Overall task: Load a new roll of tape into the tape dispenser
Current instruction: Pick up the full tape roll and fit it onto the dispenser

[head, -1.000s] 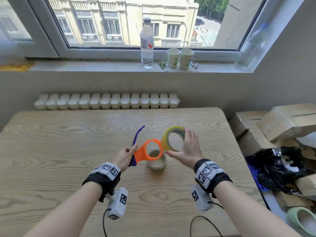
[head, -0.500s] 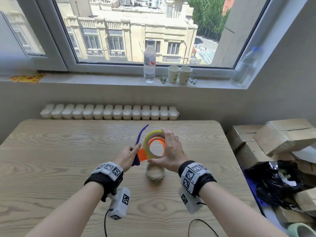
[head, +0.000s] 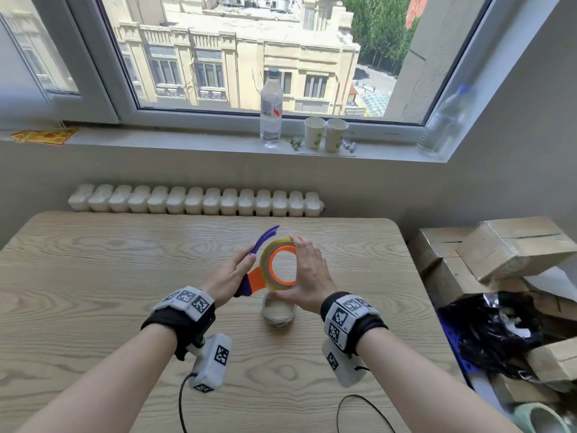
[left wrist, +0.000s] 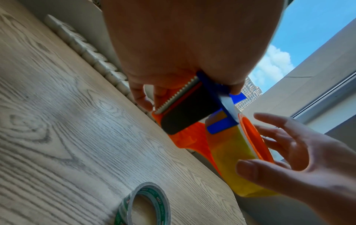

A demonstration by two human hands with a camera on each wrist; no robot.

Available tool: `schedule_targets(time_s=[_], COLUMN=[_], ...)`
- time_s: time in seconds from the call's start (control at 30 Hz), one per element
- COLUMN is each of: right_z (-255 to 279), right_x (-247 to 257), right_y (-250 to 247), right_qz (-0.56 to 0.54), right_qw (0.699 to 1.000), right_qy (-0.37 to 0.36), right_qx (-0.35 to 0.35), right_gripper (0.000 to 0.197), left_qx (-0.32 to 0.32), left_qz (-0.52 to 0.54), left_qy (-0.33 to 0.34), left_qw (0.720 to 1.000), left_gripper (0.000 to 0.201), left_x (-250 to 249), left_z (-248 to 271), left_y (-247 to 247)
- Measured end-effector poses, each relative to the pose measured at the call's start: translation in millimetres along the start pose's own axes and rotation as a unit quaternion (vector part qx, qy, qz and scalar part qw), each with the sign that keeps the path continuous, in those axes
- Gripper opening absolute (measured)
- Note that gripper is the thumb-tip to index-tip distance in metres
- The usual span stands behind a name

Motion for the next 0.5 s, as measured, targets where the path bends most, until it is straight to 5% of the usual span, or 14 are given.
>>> schedule_targets(time_s=[0.27,0.5], right_z=[-11,-31], right_x=[0,-2], right_y=[-6,-17], right_qz=[-0.063,0.013], right_qw=[0.996,0.992], right_qy=[0.039,0.051], right_qx=[0.047,0.119], right_gripper=[0.121,0.065], left_qx=[0.001,0.046], left_qz=[-0.040,-0.084], left_qy=[0.015,0.023], left_qw=[0.999,0.995], left_gripper=[0.041,0.033], left_x=[-8,-15], left_z=[-5,-3], left_y=[-2,-5])
Point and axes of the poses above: each hand's wrist, its own z-axis away from the middle knuckle, its own y-axis out of the palm, x = y × z, the point moved 5 cm from there along -z, towards the middle knuckle, and after that the axes turned 9 degrees about -x, right-handed, at the moved point
